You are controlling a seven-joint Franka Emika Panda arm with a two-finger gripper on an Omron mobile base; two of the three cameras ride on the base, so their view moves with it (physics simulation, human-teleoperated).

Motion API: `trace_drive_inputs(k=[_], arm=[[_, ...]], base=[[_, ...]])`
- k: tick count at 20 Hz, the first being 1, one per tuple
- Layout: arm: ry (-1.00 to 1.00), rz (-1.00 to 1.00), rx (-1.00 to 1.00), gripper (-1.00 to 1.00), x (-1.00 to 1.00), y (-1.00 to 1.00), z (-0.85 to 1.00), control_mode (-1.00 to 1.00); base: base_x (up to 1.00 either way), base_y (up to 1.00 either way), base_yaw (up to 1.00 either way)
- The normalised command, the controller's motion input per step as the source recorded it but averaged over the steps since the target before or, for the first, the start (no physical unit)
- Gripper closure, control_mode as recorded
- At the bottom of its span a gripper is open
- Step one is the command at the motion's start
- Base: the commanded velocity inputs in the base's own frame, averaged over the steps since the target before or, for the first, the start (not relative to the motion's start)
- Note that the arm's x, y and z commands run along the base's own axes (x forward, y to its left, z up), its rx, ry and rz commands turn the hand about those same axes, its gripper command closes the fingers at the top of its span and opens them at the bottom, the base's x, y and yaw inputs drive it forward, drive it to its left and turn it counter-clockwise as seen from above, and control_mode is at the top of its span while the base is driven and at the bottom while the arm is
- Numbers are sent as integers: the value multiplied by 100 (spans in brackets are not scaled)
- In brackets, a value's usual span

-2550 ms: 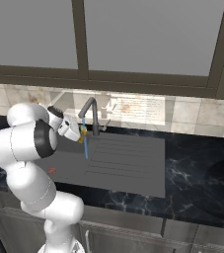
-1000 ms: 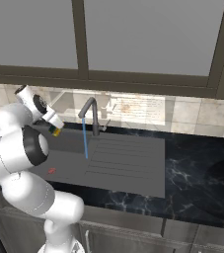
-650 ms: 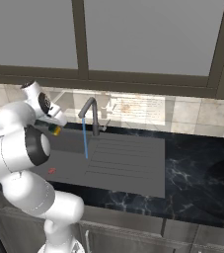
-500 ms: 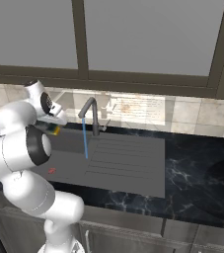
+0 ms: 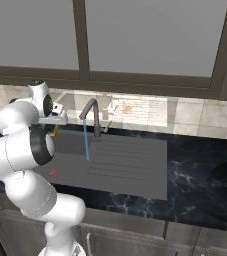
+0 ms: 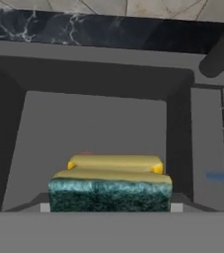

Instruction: Soak the sponge with water for a few seconds and then drop it inside the sink.

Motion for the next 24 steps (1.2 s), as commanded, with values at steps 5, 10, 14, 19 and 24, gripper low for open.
trace_drive_inputs(k=[5, 10, 14, 19, 24], arm=[[0, 26, 1, 100, 0, 31, -17, -100], [0, 20, 0, 100, 0, 23, -28, -100], [0, 15, 0, 100, 3, 12, -40, -100], [0, 8, 0, 100, 6, 1, -38, -100], [6, 3, 0, 100, 0, 0, -24, -100]], base=[[0, 0, 0], [0, 0, 0], [0, 0, 0], [0, 0, 0], [0, 0, 0]])
